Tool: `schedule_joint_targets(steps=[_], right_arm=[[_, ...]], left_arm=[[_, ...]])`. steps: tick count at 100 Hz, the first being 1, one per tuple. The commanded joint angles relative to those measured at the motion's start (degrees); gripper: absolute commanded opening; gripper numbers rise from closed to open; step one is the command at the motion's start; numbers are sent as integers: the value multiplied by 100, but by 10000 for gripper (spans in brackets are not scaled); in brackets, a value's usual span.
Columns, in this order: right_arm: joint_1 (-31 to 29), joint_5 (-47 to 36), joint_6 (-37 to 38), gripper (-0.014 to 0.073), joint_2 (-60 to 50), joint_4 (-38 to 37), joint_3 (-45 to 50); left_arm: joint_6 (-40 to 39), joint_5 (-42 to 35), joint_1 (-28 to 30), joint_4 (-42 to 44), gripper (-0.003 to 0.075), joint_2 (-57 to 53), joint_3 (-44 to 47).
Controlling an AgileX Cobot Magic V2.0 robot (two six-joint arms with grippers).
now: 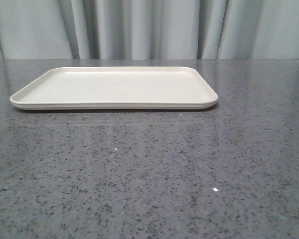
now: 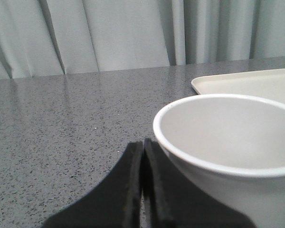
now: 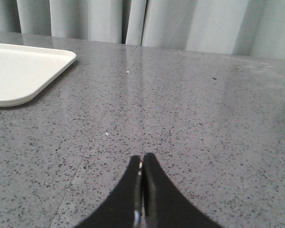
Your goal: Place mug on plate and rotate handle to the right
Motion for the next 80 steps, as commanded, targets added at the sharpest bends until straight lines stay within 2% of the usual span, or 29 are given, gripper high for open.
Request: schedule_joint_targets(steps=[1,13,20,28,37,49,80], right_arm=[[1,-477,-2,-65,-121,-72,9],[1,-637,-2,-65,-121,-72,9],[1,-1073,-2,-65,-121,-72,2],[6,-1682,10,-65,-121,-66,-23],[6,-1743,62,-65,-117,-66,-289],[6,-1095,62,-65,-28,-66,-862],[6,1483,62,-65,952,-60,-2737]], left_arm=[[-43,-568,23,-12,-20,-169,66],[-43,-774,23,-12,-20,-169,39],[-43,-874,23,-28,-20,-169,-35],[-43,-871,23,-284,-20,-169,-222],[-43,-805,23,-623,-20,-169,-561],[-43,-377,23,-948,-20,-156,-1205],[-43,2268,23,-1118,-20,789,-3179]])
